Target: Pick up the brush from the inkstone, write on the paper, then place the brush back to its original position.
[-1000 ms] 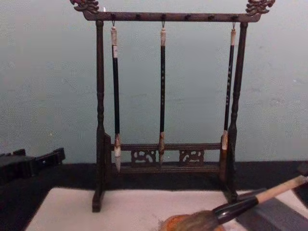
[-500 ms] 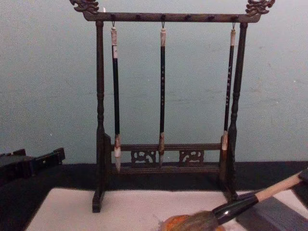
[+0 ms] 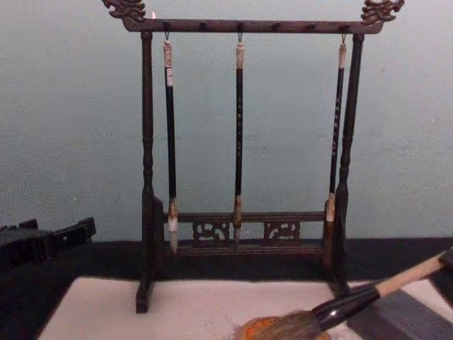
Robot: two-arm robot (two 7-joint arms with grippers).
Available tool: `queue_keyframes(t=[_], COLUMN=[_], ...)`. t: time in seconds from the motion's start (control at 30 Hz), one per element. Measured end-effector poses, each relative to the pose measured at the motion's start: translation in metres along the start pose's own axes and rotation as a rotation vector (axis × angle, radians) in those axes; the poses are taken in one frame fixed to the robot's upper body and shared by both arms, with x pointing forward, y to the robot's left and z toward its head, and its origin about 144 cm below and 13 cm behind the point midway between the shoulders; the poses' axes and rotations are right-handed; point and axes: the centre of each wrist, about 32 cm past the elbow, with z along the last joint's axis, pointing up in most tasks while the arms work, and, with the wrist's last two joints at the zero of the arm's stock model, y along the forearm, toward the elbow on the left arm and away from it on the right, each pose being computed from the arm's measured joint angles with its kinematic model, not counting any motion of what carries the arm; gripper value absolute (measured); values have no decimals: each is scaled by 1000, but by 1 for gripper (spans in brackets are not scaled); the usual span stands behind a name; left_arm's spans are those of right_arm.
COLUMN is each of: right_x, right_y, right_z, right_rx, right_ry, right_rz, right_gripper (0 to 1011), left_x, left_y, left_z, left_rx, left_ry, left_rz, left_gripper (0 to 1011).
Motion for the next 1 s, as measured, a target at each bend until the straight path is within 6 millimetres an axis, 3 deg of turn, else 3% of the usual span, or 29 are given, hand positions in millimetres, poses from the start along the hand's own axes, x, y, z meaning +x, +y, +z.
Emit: queue_keyframes(t=[1.0], right_x=[-1], right_y=[-2], right_z=[2], right_rx=[20], right_ry=[-1], right_rz=[42], right_gripper=[132], left_x=[0], left_y=[0], left_z=[0], left_rx=[0], left_ry=[0], left_rz=[0], left_gripper=[1002])
